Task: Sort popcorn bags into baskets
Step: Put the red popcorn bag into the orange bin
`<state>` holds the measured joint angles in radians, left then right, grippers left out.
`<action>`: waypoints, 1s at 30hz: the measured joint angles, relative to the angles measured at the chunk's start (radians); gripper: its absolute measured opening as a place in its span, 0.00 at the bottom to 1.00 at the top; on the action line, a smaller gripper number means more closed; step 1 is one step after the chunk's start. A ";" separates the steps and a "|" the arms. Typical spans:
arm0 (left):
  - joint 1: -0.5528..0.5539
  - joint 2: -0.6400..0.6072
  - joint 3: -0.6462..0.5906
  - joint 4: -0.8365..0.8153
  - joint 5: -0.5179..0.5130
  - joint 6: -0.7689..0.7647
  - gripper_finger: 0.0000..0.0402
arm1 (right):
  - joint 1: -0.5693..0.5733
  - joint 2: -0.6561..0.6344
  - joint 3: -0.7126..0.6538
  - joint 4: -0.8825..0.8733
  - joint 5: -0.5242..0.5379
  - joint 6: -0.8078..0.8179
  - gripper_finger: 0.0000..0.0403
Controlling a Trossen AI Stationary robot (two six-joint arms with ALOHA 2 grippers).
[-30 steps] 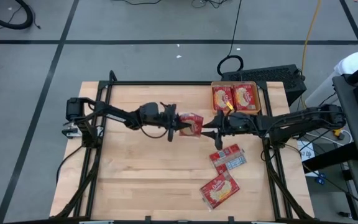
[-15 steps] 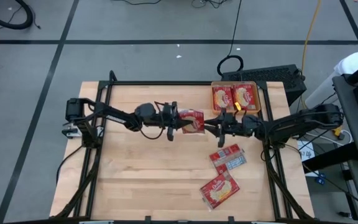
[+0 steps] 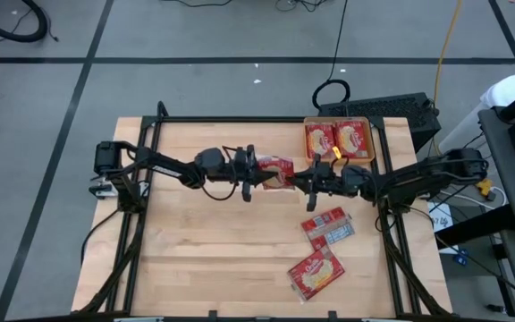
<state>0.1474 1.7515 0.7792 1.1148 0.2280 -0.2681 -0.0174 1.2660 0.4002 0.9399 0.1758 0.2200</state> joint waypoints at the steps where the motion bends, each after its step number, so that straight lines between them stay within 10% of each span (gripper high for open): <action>1: 0.000 0.000 0.000 -0.008 0.001 -0.024 0.21 | -0.002 -0.010 0.000 -0.020 0.003 0.014 0.03; 13: 0.046 -0.107 -0.005 -0.415 -0.126 0.002 0.71 | -0.132 -0.342 0.001 -0.516 0.012 0.165 0.01; 30: -0.128 -0.096 -0.005 -0.433 -0.152 0.028 0.56 | -0.798 -0.341 0.210 -1.031 -0.358 0.024 0.02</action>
<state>0.0191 1.6554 0.7738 0.6814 0.0761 -0.2403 -0.8156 0.9250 0.6098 -0.0908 -0.1821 0.2440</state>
